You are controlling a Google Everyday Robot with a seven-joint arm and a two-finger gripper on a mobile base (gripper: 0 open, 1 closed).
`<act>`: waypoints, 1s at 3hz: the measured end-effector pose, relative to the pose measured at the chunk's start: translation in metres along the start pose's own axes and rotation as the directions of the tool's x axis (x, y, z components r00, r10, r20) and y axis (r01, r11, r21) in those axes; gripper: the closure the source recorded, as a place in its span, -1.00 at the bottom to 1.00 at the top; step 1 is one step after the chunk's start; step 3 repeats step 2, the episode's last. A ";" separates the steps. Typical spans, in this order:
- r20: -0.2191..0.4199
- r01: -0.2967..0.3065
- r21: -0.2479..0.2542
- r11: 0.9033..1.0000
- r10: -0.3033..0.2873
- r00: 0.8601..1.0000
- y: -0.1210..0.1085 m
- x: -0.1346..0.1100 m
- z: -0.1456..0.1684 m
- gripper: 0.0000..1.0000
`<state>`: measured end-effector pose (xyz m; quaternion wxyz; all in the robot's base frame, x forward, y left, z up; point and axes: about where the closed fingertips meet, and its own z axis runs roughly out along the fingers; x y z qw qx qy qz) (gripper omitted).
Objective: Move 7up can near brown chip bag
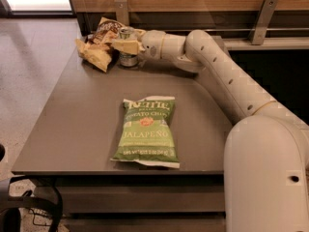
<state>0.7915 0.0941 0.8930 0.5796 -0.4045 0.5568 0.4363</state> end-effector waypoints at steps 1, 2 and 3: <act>0.001 -0.001 -0.007 1.000 0.001 1.000 0.002 0.000 0.004 -0.89; 0.001 -0.001 -0.009 1.000 0.001 1.000 0.003 0.000 0.006 -1.00; 0.001 -0.001 -0.009 1.000 0.001 1.000 0.003 0.000 0.006 -1.00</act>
Offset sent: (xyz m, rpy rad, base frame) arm -0.0007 0.0031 0.0001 0.0007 0.0003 0.0044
